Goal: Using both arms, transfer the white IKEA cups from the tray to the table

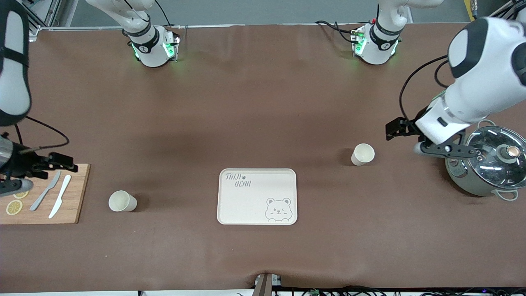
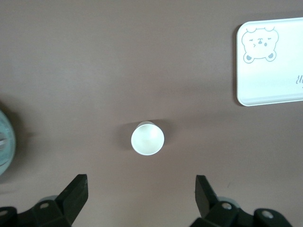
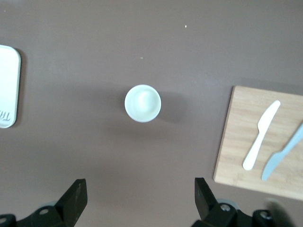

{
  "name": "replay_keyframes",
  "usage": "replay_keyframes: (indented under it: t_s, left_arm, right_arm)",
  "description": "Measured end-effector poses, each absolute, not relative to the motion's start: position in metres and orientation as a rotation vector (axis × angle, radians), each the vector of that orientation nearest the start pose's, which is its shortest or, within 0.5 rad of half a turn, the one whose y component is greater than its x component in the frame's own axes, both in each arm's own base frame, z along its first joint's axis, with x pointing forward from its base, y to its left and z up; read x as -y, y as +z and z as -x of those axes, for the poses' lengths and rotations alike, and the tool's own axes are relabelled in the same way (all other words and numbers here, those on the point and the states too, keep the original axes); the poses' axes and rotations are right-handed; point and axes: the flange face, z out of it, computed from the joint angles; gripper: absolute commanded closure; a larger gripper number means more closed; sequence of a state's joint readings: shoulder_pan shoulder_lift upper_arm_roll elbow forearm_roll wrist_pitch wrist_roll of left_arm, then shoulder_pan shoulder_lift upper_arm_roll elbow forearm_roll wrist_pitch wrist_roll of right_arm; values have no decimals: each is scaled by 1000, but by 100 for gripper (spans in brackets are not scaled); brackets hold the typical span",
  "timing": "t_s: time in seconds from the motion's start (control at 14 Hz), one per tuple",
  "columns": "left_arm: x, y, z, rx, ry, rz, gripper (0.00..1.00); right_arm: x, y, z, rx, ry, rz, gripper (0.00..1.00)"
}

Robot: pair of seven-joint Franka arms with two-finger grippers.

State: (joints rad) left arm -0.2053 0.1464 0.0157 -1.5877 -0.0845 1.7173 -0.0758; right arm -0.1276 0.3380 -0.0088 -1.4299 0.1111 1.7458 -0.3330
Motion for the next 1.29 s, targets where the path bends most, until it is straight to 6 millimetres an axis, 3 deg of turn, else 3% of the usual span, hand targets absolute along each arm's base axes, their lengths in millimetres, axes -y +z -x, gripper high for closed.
replay_keyframes:
  t_s: [0.21,0.5,0.79,1.29]
  left_arm:
    - [114,581,-591,-154,28,3205,0]
    - [98,612,-582,-128,-5,3186,0]
    - [72,624,-574,-125,12,3191,0]
    - [76,626,-572,-139,9,3191,0]
  right_arm:
    - [85,529,-637,240,35,3042,0]
    - [82,557,-616,215,95,3047,0]
    - [80,574,-603,218,104,3046,0]
    - [79,578,-603,228,104,3076,0]
